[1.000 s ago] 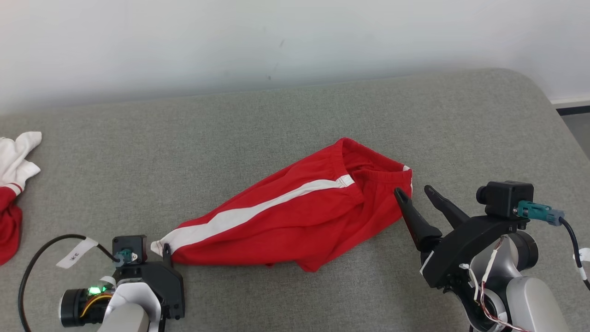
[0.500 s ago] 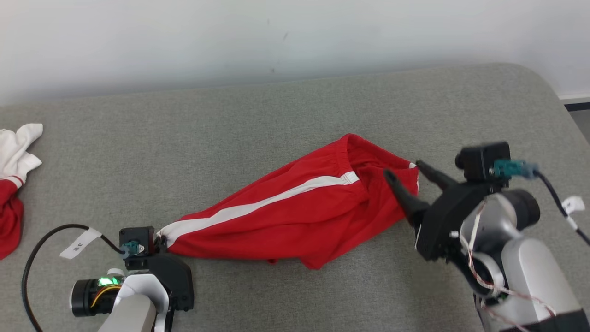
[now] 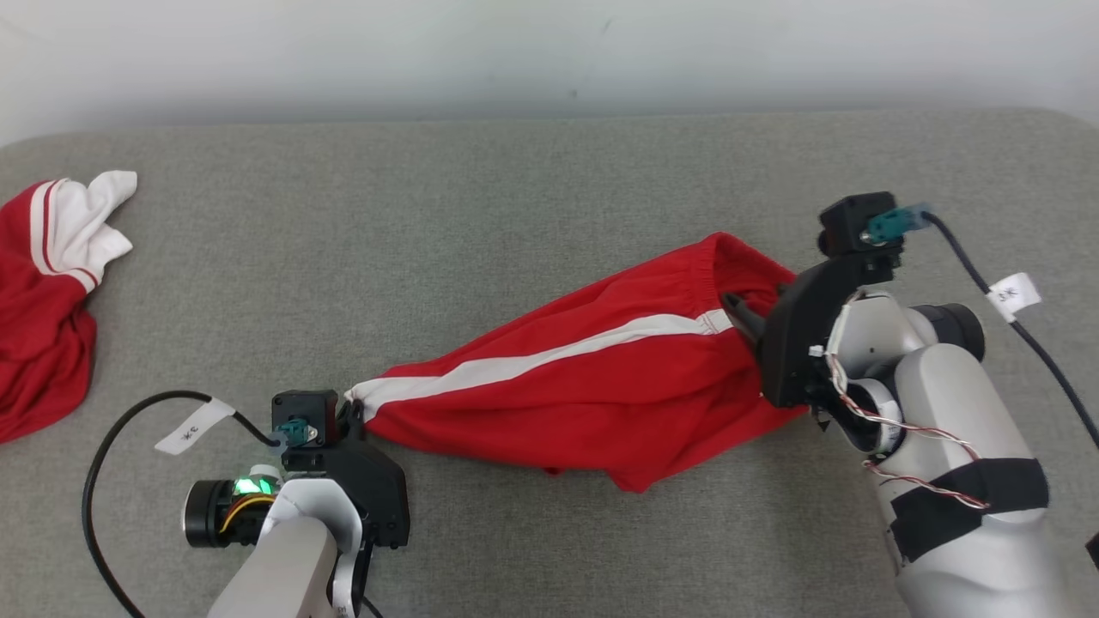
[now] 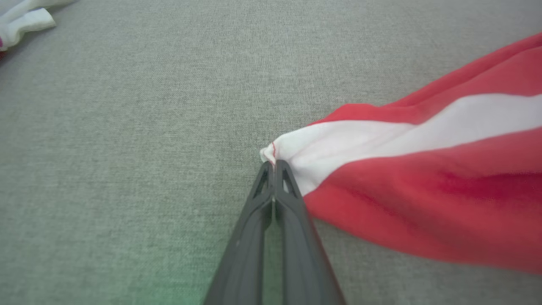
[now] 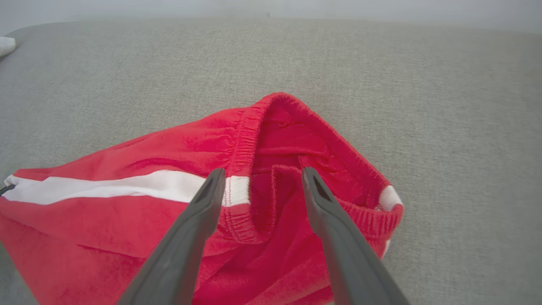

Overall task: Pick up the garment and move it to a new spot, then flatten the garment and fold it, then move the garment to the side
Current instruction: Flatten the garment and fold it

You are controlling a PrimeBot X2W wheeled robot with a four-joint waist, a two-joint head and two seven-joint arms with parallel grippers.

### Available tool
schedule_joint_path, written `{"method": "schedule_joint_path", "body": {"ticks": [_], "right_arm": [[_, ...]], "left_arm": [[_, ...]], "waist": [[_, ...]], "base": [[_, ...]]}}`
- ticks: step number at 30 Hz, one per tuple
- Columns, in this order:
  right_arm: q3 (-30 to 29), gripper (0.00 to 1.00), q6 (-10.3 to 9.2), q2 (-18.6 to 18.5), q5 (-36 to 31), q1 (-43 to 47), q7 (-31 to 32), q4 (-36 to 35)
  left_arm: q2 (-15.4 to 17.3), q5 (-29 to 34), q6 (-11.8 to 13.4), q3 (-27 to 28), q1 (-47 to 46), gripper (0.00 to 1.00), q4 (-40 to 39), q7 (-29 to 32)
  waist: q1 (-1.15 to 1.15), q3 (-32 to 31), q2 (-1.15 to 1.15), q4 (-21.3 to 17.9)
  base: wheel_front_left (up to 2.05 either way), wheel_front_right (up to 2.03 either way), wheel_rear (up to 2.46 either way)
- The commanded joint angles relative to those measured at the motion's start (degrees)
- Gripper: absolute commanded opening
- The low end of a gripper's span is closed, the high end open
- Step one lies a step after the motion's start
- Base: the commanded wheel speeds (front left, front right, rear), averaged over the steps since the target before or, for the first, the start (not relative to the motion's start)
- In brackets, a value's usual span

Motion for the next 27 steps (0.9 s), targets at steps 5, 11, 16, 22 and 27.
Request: {"method": "schedule_joint_path", "body": {"ticks": [5,11,16,22,27], "right_arm": [[1.68,1.0,-0.13,0.8,-1.36,-2.44,0.47,4.31],[1.88,0.97,-0.13,1.47,-2.74,-2.1,-0.39,6.54],[2.27,0.44,-0.13,2.24,-2.31,-2.06,-1.35,7.81],[2.5,0.02,-0.13,2.4,-1.9,-2.62,-1.98,9.11],[2.62,0.0,-0.13,2.46,-1.53,-3.09,-2.99,9.4]], "left_arm": [[-0.47,-0.58,-0.06,-0.3,-0.89,0.0,0.49,-0.09],[-0.32,-0.95,0.16,-0.41,-0.62,0.0,0.64,-0.29],[-0.18,-1.43,0.49,-0.43,-0.08,0.0,0.36,-0.55],[-0.18,-1.55,0.93,-0.81,0.06,0.0,-0.05,-0.6],[0.12,-1.83,1.06,-0.87,0.36,0.0,-0.34,-0.73]], "waist": [[-0.01,1.86,0.0,1.97],[-0.01,1.96,0.0,1.99],[-0.01,1.96,0.0,1.62],[-0.01,1.99,0.0,1.78],[-0.01,1.92,0.0,1.87]], "base": [[0.0,0.0,0.0],[0.0,0.0,0.0],[0.0,0.0,0.0],[0.0,0.0,0.0],[0.0,0.0,0.0]]}}
